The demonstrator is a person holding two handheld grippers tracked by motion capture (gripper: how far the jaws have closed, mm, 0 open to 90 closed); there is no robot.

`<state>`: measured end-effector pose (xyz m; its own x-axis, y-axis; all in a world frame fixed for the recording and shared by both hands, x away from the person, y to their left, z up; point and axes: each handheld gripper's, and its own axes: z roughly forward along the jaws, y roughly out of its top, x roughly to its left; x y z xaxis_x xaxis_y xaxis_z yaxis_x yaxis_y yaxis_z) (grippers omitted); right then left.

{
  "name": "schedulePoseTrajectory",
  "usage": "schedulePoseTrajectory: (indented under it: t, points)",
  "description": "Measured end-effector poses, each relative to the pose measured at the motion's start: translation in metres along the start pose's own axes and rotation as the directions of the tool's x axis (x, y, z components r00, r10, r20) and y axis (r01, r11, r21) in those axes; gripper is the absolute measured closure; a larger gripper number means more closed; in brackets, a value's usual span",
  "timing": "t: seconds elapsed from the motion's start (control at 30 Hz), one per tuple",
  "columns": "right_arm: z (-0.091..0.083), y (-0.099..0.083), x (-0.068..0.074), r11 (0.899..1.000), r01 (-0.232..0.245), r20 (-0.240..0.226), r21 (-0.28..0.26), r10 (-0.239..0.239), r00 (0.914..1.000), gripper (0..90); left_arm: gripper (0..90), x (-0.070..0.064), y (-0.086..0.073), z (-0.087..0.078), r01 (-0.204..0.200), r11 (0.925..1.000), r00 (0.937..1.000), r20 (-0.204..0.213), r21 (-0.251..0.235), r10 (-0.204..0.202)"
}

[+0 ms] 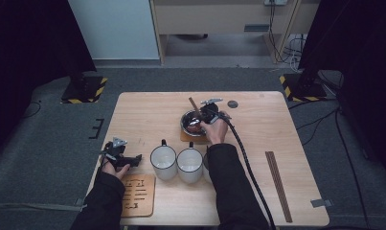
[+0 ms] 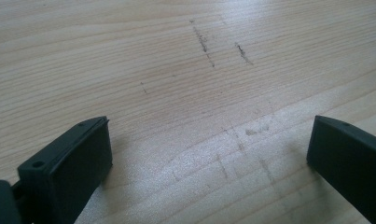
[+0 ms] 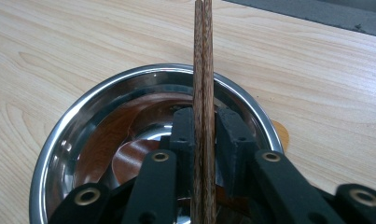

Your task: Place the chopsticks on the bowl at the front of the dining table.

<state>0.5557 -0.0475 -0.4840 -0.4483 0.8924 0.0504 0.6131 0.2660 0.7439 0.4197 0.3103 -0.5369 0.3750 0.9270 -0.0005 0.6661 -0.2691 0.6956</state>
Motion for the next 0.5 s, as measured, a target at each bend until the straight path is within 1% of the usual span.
schedulePoseTrajectory:
  t: [0.03,0.1,0.23,0.37,0.47,0.5]
  points:
    - [0.0,0.0,0.0,1.0,-0.004,-0.001,-0.004,0.004,1.0,74.7,0.0,0.0,0.0,0.0,0.0,1.0,1.0,0.0,0.0,0.0]
    - [0.0,0.0,0.0,1.0,0.001,-0.002,-0.008,-0.001,1.0,71.8,0.0,0.0,0.0,0.0,0.0,1.0,1.0,0.0,0.0,0.0]
    - [-0.002,0.001,0.0,1.0,-0.004,-0.004,-0.013,0.004,1.0,69.2,0.0,0.0,0.0,0.0,0.0,1.0,1.0,0.0,0.0,0.0]
    - [-0.008,0.004,0.0,0.999,-0.005,-0.015,-0.046,0.005,0.9999,63.6,0.0,0.0,0.0,0.0,0.0,1.0,1.0,0.0,0.0,0.0]
    - [-0.011,0.006,-0.001,0.998,-0.011,-0.025,-0.057,0.01,0.9996,62.1,0.0,0.0,0.0,0.0,0.0,1.0,1.0,0.0,0.0,0.0]
    - [-0.014,0.007,-0.002,0.998,-0.01,-0.03,-0.065,0.008,0.9995,59.9,0.0,0.0,0.0,0.0,0.0,1.0,1.0,0.0,0.0,0.0]
